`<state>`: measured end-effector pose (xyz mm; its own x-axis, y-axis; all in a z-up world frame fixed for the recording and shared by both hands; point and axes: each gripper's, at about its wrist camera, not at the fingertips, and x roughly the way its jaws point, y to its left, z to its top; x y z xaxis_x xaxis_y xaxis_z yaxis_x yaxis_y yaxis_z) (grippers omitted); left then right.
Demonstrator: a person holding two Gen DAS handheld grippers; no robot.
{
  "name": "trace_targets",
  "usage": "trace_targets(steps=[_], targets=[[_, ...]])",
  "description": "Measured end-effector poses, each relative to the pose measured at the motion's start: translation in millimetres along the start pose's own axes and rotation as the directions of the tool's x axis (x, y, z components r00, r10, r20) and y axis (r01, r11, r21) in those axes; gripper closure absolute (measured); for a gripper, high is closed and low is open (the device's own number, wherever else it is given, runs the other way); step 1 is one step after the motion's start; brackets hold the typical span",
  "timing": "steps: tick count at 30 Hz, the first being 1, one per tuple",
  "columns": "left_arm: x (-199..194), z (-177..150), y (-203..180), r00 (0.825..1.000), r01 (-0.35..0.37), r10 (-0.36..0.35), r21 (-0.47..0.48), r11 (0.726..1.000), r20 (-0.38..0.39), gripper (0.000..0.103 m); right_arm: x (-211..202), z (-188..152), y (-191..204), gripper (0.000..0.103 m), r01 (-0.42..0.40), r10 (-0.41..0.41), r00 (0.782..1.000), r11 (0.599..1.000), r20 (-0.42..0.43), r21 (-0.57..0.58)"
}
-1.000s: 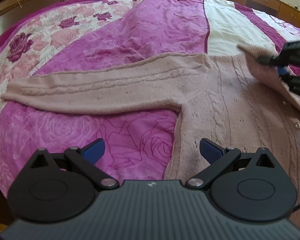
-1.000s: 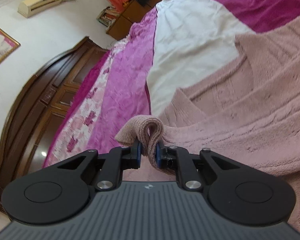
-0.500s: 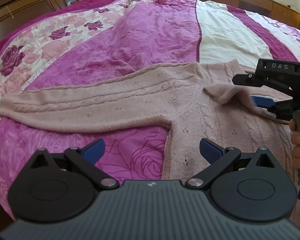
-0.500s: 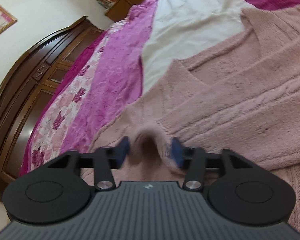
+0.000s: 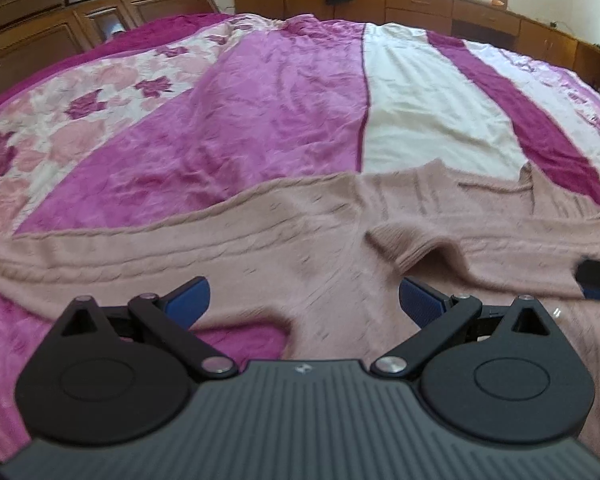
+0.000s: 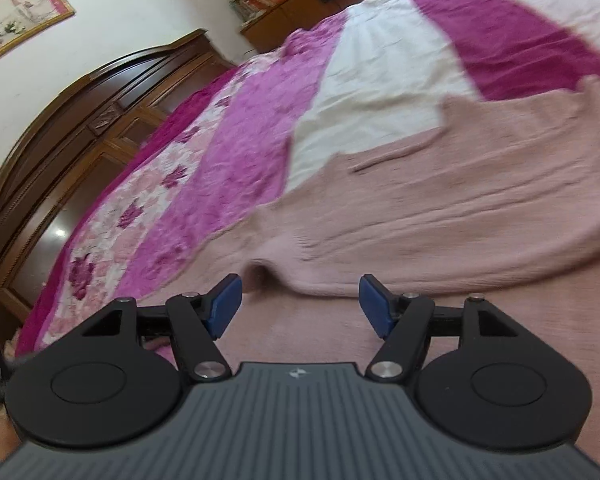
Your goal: Fold small clothes
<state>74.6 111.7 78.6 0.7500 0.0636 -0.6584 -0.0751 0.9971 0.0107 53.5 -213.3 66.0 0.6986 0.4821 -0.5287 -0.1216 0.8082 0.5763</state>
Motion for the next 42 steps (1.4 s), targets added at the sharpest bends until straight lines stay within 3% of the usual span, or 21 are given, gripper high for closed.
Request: trace_targets(steps=[6, 14, 19, 26, 32, 36, 42], targets=[[28.1, 17.1, -15.4, 0.996, 0.08, -0.081, -0.032, 0.996, -0.027, 0.001, -46.9, 1.6, -51.1, 0.031, 0.115, -0.116, 0.991, 0.993, 0.063, 0.022], [66.6, 28.4, -27.3, 0.984, 0.141, -0.154, -0.13, 0.981, -0.093, 0.004, -70.0, 0.9, -116.5, 0.031, 0.174, -0.204, 0.97, 0.962, 0.132, 0.212], [76.3, 23.8, -34.7, 0.975, 0.158, -0.178, -0.147, 0.976, -0.135, 0.012, -71.2, 1.9, -135.4, 0.031, 0.16, -0.212, 0.96, 0.951, 0.183, 0.265], [67.7, 14.6, -35.9, 0.961, 0.19, -0.224, -0.203, 0.961, -0.161, 0.012, -64.7, 7.6, -142.6, 0.031, 0.147, -0.212, 0.955, 0.945, 0.205, 0.292], [49.9, 7.1, -30.5, 0.948, 0.228, -0.279, -0.288, 0.93, -0.15, 0.012, -65.0, 10.4, -148.6, 0.031, 0.126, -0.2, 0.955, 0.941, 0.217, 0.313], [48.7, 6.2, -38.0, 0.93, 0.284, -0.34, -0.313, 0.906, -0.139, 0.011, -61.8, 11.0, -149.5, 0.031, 0.12, -0.194, 0.955, 0.944, 0.222, 0.307], [73.0, 5.9, -45.4, 0.93, 0.293, -0.356, -0.393, 0.872, -0.096, 0.011, -61.1, 12.2, -151.1, 0.031, 0.108, -0.19, 0.954, 0.94, 0.233, 0.325]])
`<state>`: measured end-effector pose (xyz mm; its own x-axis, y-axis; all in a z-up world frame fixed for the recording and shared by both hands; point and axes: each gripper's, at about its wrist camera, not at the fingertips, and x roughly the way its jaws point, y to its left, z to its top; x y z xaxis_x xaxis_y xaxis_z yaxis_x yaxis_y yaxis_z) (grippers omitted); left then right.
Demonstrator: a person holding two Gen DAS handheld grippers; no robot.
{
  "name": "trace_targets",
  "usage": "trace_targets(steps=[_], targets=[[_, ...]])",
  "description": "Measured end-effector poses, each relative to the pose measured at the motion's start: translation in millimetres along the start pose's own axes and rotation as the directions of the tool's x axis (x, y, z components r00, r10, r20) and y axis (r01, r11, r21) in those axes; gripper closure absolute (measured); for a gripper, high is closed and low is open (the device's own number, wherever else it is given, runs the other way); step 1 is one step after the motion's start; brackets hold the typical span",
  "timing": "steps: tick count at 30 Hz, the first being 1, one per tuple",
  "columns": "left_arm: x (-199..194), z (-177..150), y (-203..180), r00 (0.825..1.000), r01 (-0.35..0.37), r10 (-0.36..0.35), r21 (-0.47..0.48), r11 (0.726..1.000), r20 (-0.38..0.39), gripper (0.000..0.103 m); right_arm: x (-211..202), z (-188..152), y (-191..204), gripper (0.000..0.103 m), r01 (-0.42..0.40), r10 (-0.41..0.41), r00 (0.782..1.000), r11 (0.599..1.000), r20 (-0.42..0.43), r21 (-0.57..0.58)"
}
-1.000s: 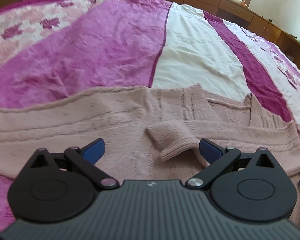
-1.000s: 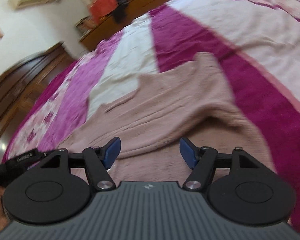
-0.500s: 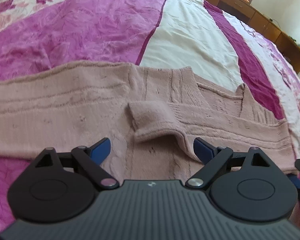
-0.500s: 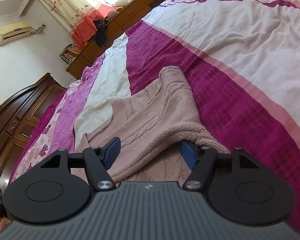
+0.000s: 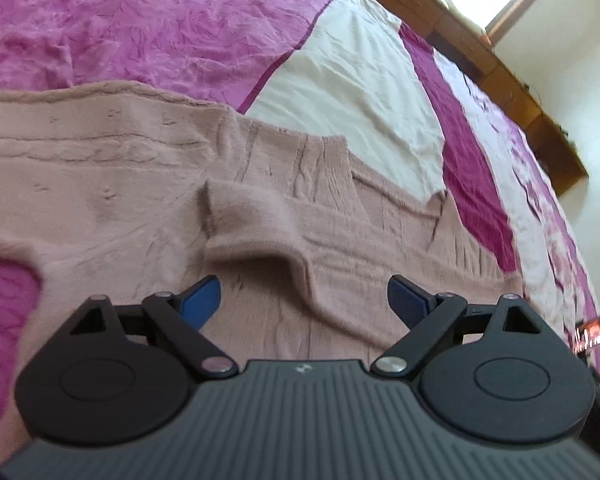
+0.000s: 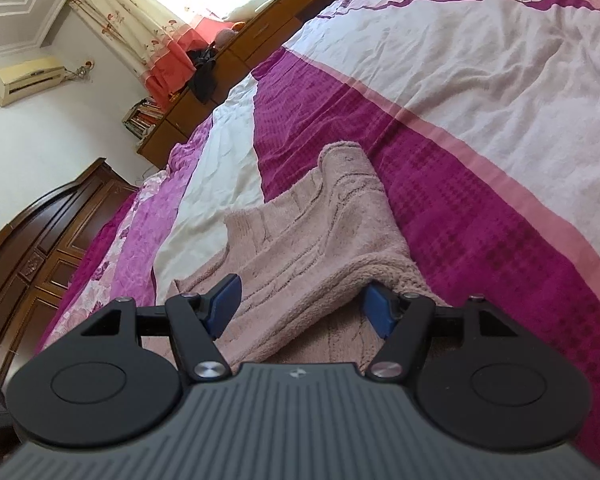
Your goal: Fold small clothes
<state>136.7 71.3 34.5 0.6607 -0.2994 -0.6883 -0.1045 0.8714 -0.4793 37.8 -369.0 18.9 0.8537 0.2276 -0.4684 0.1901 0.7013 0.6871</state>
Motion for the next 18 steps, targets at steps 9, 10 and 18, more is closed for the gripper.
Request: trace_targets(steps=[9, 10, 18], targets=[[18.9, 17.9, 3.5, 0.995, -0.031, 0.034, -0.03, 0.999, 0.093, 0.096, -2.6, 3.0, -9.4, 0.031, -0.049, 0.045, 0.998, 0.992, 0.034, 0.114], [16.3, 18.7, 7.2, 0.995, -0.032, 0.034, -0.029, 0.999, 0.094, 0.092, -3.9, 3.2, -12.2, 0.031, -0.062, 0.057, 0.997, 0.988, 0.042, 0.144], [0.9, 10.7, 30.4, 0.983, -0.12, 0.114, 0.034, 0.992, 0.143, 0.093, -16.3, -6.9, -19.5, 0.031, -0.086, 0.055, 0.991, 0.961, 0.122, 0.264]])
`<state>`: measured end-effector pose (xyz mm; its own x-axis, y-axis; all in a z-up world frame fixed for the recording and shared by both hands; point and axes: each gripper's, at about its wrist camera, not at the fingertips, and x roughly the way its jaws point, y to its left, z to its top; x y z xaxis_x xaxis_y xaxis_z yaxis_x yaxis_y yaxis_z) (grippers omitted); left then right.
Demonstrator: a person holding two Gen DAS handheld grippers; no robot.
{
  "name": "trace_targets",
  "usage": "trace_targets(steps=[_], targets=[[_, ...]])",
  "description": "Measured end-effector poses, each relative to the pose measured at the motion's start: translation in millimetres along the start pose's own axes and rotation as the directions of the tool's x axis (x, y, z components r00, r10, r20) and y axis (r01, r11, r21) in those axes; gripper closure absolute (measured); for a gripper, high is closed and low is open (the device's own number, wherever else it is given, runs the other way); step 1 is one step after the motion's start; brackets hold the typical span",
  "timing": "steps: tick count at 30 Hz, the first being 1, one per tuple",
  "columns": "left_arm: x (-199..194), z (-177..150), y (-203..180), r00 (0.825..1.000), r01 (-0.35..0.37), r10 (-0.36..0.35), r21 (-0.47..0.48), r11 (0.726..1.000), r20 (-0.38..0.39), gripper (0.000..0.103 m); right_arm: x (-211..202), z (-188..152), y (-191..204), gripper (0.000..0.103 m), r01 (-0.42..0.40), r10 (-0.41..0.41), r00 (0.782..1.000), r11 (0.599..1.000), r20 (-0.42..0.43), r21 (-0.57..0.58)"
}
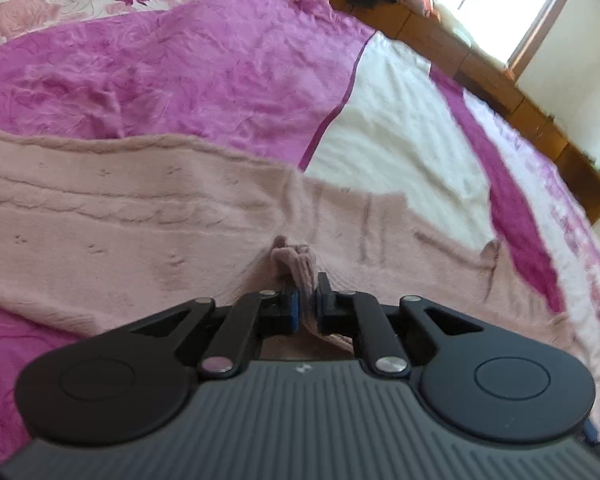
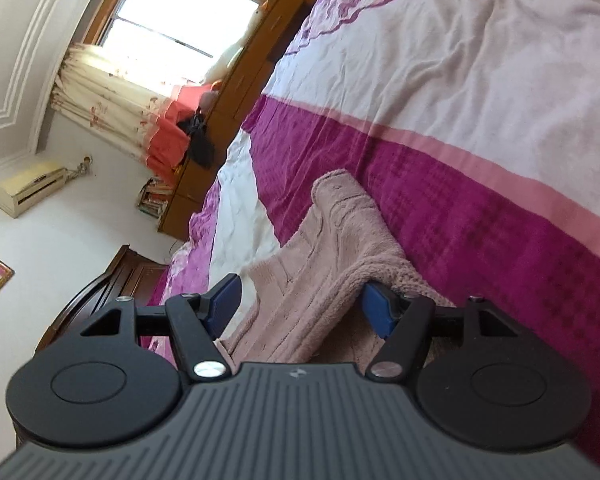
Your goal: Fold small clothes
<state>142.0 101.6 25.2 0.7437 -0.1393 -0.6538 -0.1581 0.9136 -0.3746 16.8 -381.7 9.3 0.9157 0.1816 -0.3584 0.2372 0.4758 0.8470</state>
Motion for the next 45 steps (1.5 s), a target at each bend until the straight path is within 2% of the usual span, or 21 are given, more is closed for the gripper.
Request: trace_targets(steps=[4, 9, 13, 15, 16, 18, 21, 23, 27, 33, 40, 45], targets=[[-2.5, -4.5, -5.5, 0.997, -0.07, 0.066, 0.12, 0.99, 0.039, 0.093, -1.9, -6.2, 10.4, 0.031, 0.067, -0.075, 0.995, 0.99, -0.061, -0.124], [-6.0, -8.1, -11.2, 0.994, -0.1, 0.092, 0.192, 0.976, 0.05, 0.091, -12.7, -8.1, 31.3, 0.031, 0.106, -0.135, 0.987, 0.952, -0.084, -0.286], [-6.8, -10.3, -13.1, 0.993, -0.12, 0.113, 0.23, 0.966, 0.047, 0.086, -14.9, -10.6, 55.9, 0.031, 0.105, -0.137, 0.99, 0.893, -0.042, -0.438], [-8.3, -10.7, -13.1, 0.987, -0.16, 0.151, 0.229, 0.96, 0.054, 0.07, -6.5, -11.3, 61.1, 0.031, 0.11, -0.141, 0.99, 0.87, -0.03, -0.481], [-9.3, -10.7, -12.0, 0.982, -0.186, 0.175, 0.227, 0.956, 0.069, 0.068, 0.2, -10.9, 61.1, 0.031, 0.104, -0.141, 0.989, 0.866, -0.039, -0.489], [-7.9, -9.7, -9.0, 0.975, -0.22, 0.207, 0.231, 0.948, 0.076, 0.068, 16.2, -9.4, 60.5, 0.031, 0.097, -0.151, 0.986, 0.852, -0.065, -0.514], [-6.6, -8.8, -0.4, 0.976, -0.218, 0.211, 0.206, 0.954, 0.057, 0.067, 45.3, -15.8, 55.9, 0.031, 0.147, -0.234, 0.97, 0.784, -0.068, -0.604], [-7.7, -9.7, 0.9, 0.976, -0.217, 0.209, 0.212, 0.953, 0.06, 0.067, 60.5, -23.6, 46.5, 0.031, 0.169, -0.278, 0.957, 0.758, -0.077, -0.63], [-10.7, -11.3, 0.0, 0.975, -0.222, 0.213, 0.233, 0.947, 0.062, 0.067, 65.6, -37.3, 45.5, 0.031, 0.181, -0.287, 0.957, 0.7, -0.04, -0.691], [-27.5, -7.1, 2.5, 0.98, -0.198, 0.193, 0.226, 0.954, 0.048, 0.067, 53.8, -27.3, 52.2, 0.03, 0.169, -0.265, 0.963, 0.753, -0.058, -0.636], [-57.7, 2.5, 7.9, 0.976, -0.22, 0.211, 0.243, 0.945, 0.062, 0.067, 19.2, -33.7, 79.1, 0.03, 0.113, -0.212, 0.974, 0.757, -0.079, -0.644], [-77.6, 7.8, 19.3, 0.96, -0.281, 0.275, 0.25, 0.927, 0.06, 0.067, -6.3, -42.2, 98.6, 0.03, 0.045, -0.16, 0.98, 0.766, -0.121, -0.641]])
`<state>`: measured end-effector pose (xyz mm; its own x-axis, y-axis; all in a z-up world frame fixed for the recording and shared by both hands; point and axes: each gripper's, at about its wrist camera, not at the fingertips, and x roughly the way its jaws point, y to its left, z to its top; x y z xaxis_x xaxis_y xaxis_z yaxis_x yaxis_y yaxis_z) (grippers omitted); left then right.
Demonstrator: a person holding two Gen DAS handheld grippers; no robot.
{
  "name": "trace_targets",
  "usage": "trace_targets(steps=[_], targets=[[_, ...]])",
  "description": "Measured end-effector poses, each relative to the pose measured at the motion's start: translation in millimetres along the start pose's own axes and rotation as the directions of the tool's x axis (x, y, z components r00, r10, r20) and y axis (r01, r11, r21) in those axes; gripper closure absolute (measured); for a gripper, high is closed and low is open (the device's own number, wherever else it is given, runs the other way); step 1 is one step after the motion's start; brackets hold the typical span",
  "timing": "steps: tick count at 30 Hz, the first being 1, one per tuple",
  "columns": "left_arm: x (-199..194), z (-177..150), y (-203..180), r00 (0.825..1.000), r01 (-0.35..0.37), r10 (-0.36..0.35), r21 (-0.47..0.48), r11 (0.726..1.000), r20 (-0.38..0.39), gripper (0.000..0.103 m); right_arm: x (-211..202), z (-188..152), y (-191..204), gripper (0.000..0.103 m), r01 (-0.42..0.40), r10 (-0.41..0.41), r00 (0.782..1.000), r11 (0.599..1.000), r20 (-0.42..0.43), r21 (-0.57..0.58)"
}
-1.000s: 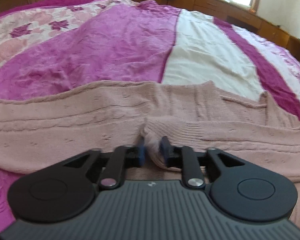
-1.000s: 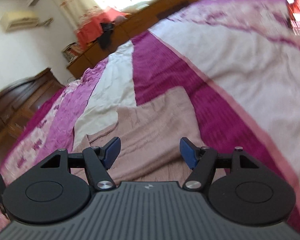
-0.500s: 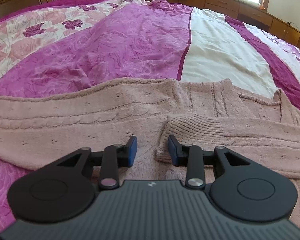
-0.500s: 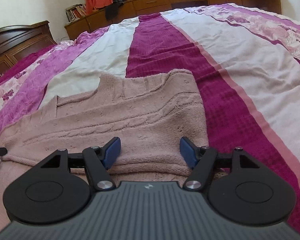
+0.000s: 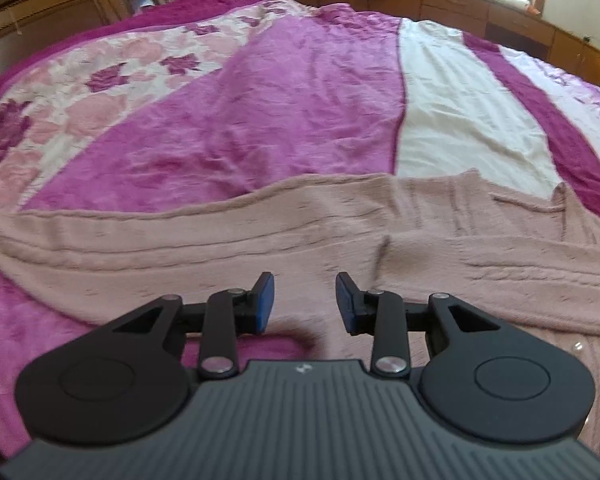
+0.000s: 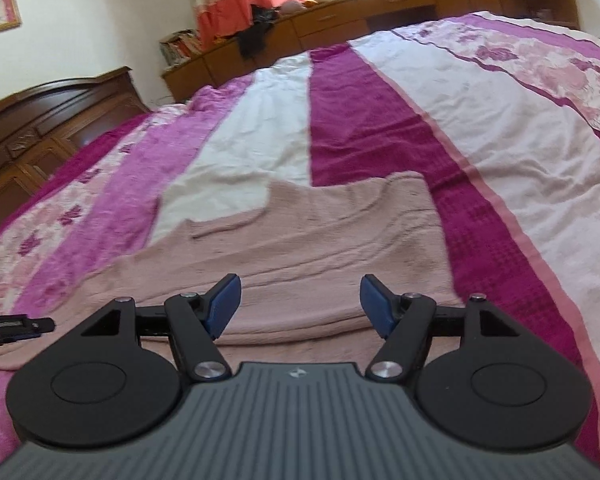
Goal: Fold small clothes
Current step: 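Open the left gripper and move it to the other sleeve, then grasp the cuff of the other sleeve with the left gripper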
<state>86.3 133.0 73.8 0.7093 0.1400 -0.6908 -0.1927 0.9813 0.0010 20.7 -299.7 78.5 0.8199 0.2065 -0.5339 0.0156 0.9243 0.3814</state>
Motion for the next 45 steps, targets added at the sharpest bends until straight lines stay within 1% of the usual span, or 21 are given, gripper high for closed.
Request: trace_targets(steps=[4, 9, 16, 22, 27, 28, 30, 32, 36, 40, 41, 44, 45], targets=[[-12.1, -1.9, 22.0, 1.0, -0.025, 0.025, -0.014, 1.0, -0.001, 0.067, -19.0, -3.2, 17.0, 0.03, -0.036, 0.035, 0.999, 0.999, -0.009, -0.006], [-23.7, -1.0, 50.4, 0.998, -0.058, 0.058, -0.043, 0.997, 0.007, 0.067, -33.3, -10.7, 35.8, 0.03, -0.078, 0.078, 0.996, 0.997, -0.047, -0.002], [-28.1, -5.6, 94.1, 0.994, -0.113, 0.112, -0.106, 0.988, -0.011, 0.067, -41.8, -31.9, 54.0, 0.029, -0.099, 0.099, 0.99, 0.995, -0.097, 0.007], [-24.1, -18.2, 123.6, 0.989, -0.144, 0.138, -0.177, 0.974, -0.044, 0.067, -37.5, -51.3, 61.1, 0.029, -0.086, 0.085, 0.987, 0.996, -0.133, -0.004], [-18.8, -26.1, 142.9, 0.986, -0.165, 0.155, -0.242, 0.956, -0.062, 0.066, -34.2, -60.6, 57.5, 0.029, -0.067, 0.064, 0.988, 0.998, -0.142, -0.012], [-17.8, -27.6, 146.0, 0.986, -0.165, 0.154, -0.254, 0.953, -0.063, 0.064, -33.8, -62.1, 56.6, 0.029, -0.064, 0.062, 0.988, 0.998, -0.144, -0.013], [-14.2, -29.3, 151.2, 0.985, -0.173, 0.16, -0.28, 0.944, -0.068, 0.046, -32.4, -65.5, 54.3, 0.029, -0.056, 0.054, 0.987, 0.998, -0.154, -0.008], [-10.2, -30.7, 155.9, 0.984, -0.18, 0.169, -0.303, 0.936, -0.063, 0.044, -30.8, -68.3, 50.6, 0.029, -0.046, 0.045, 0.985, 0.999, -0.165, -0.003], [3.5, -30.1, 164.2, 0.985, -0.174, 0.161, -0.339, 0.925, -0.065, 0.044, -29.0, -74.6, 45.5, 0.029, -0.023, 0.024, 0.983, 1.0, -0.183, 0.006], [16.3, -27.1, 170.2, 0.987, -0.159, 0.154, -0.369, 0.916, -0.043, 0.044, -26.6, -79.3, 41.8, 0.029, 0.004, -0.003, 0.982, 1.0, -0.188, 0.004], [19.5, -25.5, 171.9, 0.988, -0.15, 0.147, -0.382, 0.912, -0.038, 0.044, -26.1, -80.1, 40.6, 0.029, 0.01, -0.009, 0.982, 1.0, -0.187, 0.004], [30.8, -20.3, 179.1, 0.996, -0.09, 0.093, -0.417, 0.905, -0.012, 0.043, -23.6, -81.6, 36.9, 0.029, 0.031, -0.029, 0.981, 0.999, -0.191, 0.011], [35.3, -19.4, 182.0, 0.997, -0.077, 0.082, -0.433, 0.898, -0.007, 0.041, -23.1, -82.1, 36.2, 0.029, 0.035, -0.032, 0.981, 0.999, -0.192, 0.014]])
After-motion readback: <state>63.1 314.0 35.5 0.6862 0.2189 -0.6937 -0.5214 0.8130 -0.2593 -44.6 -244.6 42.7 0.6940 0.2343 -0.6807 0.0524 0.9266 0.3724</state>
